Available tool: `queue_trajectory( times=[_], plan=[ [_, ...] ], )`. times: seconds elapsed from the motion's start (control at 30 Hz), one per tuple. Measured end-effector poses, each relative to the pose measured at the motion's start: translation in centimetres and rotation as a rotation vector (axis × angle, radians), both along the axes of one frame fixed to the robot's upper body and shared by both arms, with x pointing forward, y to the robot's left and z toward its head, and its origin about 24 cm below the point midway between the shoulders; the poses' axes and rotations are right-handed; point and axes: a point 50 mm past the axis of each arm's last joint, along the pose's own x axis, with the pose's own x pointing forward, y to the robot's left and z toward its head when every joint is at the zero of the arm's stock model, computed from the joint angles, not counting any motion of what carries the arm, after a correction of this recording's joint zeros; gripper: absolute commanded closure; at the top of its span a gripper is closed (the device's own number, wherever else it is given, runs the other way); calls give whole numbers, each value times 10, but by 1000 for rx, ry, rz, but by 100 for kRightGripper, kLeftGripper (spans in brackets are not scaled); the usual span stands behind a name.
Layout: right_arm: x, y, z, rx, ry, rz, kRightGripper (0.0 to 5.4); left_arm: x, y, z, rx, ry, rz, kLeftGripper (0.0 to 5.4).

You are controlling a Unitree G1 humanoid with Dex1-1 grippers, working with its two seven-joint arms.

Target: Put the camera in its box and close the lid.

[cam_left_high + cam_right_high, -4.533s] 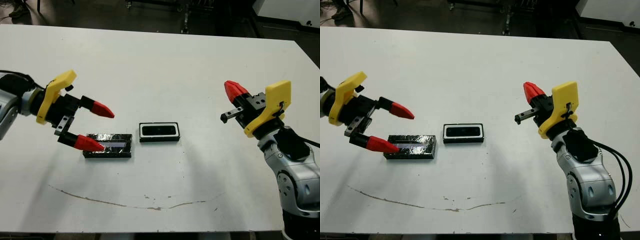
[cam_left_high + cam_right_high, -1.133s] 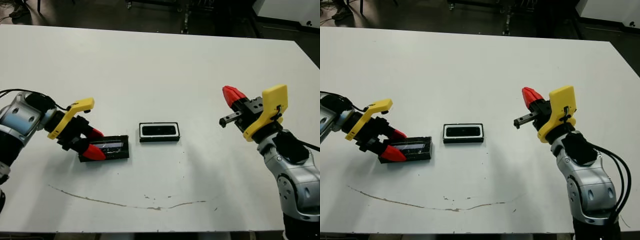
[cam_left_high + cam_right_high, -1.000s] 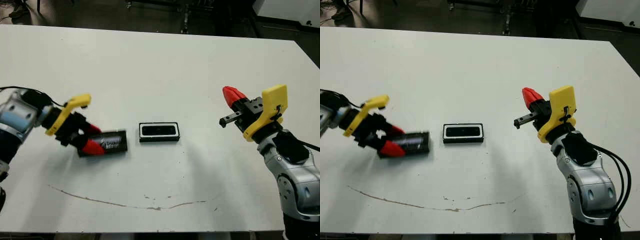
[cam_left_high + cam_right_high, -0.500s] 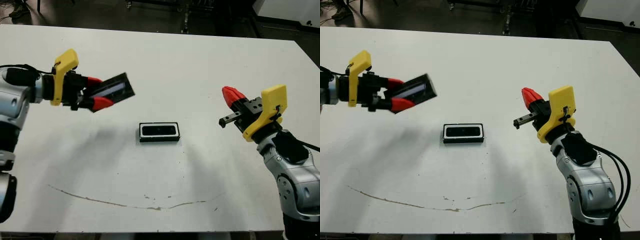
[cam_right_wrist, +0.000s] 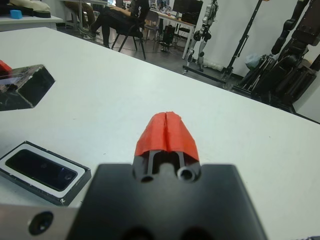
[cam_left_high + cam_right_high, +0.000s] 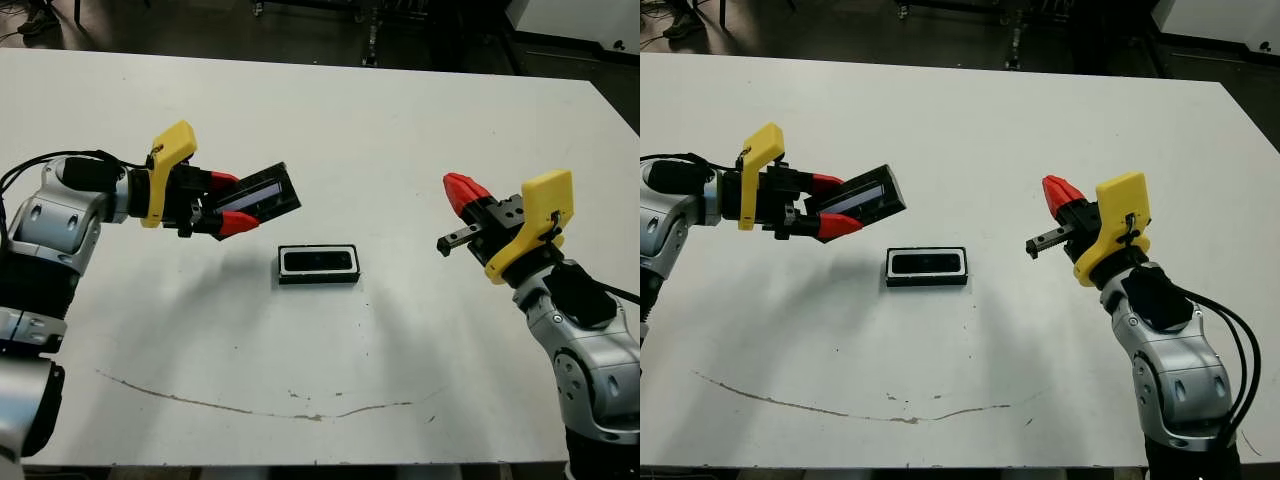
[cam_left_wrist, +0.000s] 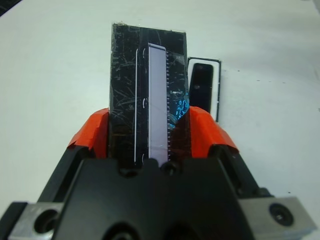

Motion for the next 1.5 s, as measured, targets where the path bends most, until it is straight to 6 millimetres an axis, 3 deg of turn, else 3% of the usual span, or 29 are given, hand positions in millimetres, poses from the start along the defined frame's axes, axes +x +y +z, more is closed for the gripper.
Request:
queue_trajectory(
  times=[1.2, 1.5],
  plan=[
    [-1, 2, 0, 1, -3, 0, 540, -1, -17, -43, 27, 182, -106, 225],
    [-1, 2, 0, 1, -2, 0, 540, 0, -22, -45, 9, 202, -130, 225]
  ],
)
